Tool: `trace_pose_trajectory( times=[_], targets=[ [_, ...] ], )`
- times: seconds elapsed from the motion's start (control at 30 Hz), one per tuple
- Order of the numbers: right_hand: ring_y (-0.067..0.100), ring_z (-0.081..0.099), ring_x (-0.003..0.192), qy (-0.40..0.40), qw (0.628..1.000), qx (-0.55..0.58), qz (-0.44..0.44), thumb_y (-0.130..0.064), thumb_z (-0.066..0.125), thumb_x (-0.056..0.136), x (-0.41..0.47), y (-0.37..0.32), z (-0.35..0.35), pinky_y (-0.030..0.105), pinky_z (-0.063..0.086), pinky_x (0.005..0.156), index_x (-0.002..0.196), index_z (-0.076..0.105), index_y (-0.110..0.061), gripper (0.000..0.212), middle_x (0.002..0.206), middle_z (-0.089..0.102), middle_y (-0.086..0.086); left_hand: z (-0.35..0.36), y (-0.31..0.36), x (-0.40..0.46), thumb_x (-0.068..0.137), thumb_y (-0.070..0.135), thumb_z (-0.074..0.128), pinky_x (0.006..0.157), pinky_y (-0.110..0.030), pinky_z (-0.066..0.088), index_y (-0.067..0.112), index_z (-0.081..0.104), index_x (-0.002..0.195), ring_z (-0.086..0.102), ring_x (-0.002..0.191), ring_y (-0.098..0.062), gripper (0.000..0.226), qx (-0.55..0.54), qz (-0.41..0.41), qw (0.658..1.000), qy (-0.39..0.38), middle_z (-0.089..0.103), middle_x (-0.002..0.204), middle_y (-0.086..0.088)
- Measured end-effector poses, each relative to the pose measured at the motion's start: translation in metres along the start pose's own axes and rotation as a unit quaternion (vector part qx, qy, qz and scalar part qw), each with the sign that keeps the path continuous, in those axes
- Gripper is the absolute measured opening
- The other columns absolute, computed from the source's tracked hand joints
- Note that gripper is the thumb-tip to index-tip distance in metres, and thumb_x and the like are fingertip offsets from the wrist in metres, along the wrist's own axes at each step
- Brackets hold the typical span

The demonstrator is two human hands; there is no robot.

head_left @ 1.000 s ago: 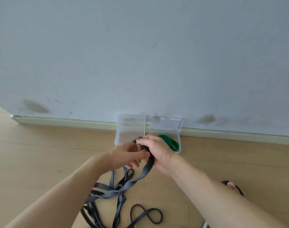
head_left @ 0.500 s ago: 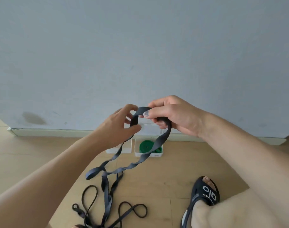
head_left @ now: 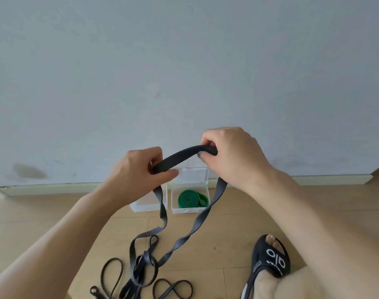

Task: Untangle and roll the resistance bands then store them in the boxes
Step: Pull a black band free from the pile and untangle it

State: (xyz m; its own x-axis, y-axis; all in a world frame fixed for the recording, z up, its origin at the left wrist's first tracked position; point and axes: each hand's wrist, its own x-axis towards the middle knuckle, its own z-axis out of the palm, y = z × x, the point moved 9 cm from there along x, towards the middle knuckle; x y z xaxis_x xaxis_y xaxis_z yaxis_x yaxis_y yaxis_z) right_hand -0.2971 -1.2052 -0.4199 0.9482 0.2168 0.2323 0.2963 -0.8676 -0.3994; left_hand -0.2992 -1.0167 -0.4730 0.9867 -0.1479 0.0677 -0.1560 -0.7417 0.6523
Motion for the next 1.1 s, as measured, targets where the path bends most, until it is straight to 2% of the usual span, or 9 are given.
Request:
trace_pose_trajectory(
  times=[0.1,0.23,0.43,0.57,0.67,0.73,0.83,1.0,1.1],
  targets=[
    [0.028,0.063,0.079,0.014,0.999,-0.045,-0.006,-0.026,0.060,0.099,0.004,-0.005,0.002,0.037,0.053,0.068,0.097,0.066,-0.018,0.011,0.087,0.067,0.000,-0.009,0.002,0.004,0.081,0.037,0.077,0.051,-0.028,0.026,0.018,0.035,0.062,0.030,0.050,-0.013,0.051,0.012,0.003,0.998,0.054,0.031,0.050,0.009],
    [0.034,0.062,0.073,0.013,0.999,-0.034,-0.007,-0.010,0.054,0.097,0.009,-0.005,0.003,0.041,0.055,0.067,0.106,0.066,-0.011,0.015,0.083,0.067,0.007,-0.016,-0.002,0.004,0.090,0.035,0.073,0.048,-0.027,0.026,0.016,0.033,0.063,0.030,0.049,-0.017,0.052,0.013,-0.026,0.995,0.094,0.031,0.051,0.006],
    [0.021,0.059,0.064,-0.047,0.994,0.096,-0.002,-0.015,0.063,0.094,0.004,-0.010,0.011,0.032,0.047,0.060,0.091,0.068,-0.018,0.007,0.075,0.066,-0.002,-0.008,-0.010,0.005,0.102,0.022,0.049,0.049,-0.025,0.036,0.021,0.056,0.084,0.041,0.045,-0.008,0.020,0.018,-0.052,0.998,0.040,0.073,0.076,0.007],
    [0.017,0.065,0.075,-0.114,0.987,0.114,-0.019,-0.014,0.070,0.088,-0.004,-0.010,0.017,0.035,0.054,0.070,0.086,0.063,-0.026,0.014,0.082,0.067,-0.006,-0.006,-0.016,0.003,0.102,0.018,0.046,0.062,-0.033,0.043,0.021,0.062,0.086,0.055,0.064,-0.018,0.023,-0.035,-0.078,0.996,0.010,0.074,0.079,0.017],
    [0.019,0.067,0.077,-0.130,0.987,0.089,-0.022,-0.015,0.072,0.087,-0.008,-0.008,0.016,0.041,0.057,0.071,0.087,0.067,-0.024,0.011,0.084,0.070,-0.004,-0.002,-0.014,0.001,0.099,0.030,0.056,0.059,-0.029,0.042,0.021,0.059,0.078,0.052,0.060,-0.015,0.023,-0.014,-0.052,0.998,-0.011,0.069,0.069,0.012],
    [0.019,0.064,0.070,-0.103,0.992,0.078,-0.012,-0.021,0.077,0.086,-0.007,-0.003,0.008,0.038,0.052,0.063,0.080,0.065,-0.023,0.013,0.074,0.067,-0.005,0.001,-0.013,0.000,0.093,0.033,0.066,0.057,-0.026,0.041,0.023,0.055,0.078,0.046,0.055,-0.009,0.021,0.023,-0.030,0.999,-0.033,0.062,0.063,0.015],
    [0.019,0.054,0.061,-0.041,0.998,0.055,-0.004,-0.020,0.075,0.084,-0.004,0.002,-0.005,0.033,0.040,0.055,0.073,0.056,-0.022,0.023,0.064,0.057,-0.006,0.005,-0.012,0.000,0.089,0.020,0.069,0.055,-0.022,0.039,0.026,0.053,0.085,0.047,0.054,-0.007,0.017,0.056,-0.017,0.997,-0.058,0.058,0.062,0.023],
    [0.031,0.053,0.067,0.039,0.999,0.012,-0.019,-0.001,0.062,0.083,0.001,0.001,-0.017,0.037,0.043,0.059,0.086,0.051,-0.012,0.015,0.070,0.054,0.003,-0.014,-0.006,0.002,0.091,0.025,0.071,0.049,-0.015,0.034,0.020,0.049,0.081,0.045,0.050,-0.008,0.025,0.034,0.005,0.999,0.041,0.053,0.064,0.009],
    [0.030,0.054,0.075,0.051,0.999,0.018,-0.003,-0.002,0.060,0.088,0.003,0.006,-0.019,0.037,0.046,0.064,0.107,0.054,-0.011,0.022,0.086,0.058,0.005,-0.020,-0.009,0.001,0.089,0.032,0.075,0.055,-0.026,0.040,0.019,0.045,0.077,0.045,0.049,-0.008,0.035,-0.015,-0.004,0.998,0.064,0.053,0.066,0.006]
  ],
)
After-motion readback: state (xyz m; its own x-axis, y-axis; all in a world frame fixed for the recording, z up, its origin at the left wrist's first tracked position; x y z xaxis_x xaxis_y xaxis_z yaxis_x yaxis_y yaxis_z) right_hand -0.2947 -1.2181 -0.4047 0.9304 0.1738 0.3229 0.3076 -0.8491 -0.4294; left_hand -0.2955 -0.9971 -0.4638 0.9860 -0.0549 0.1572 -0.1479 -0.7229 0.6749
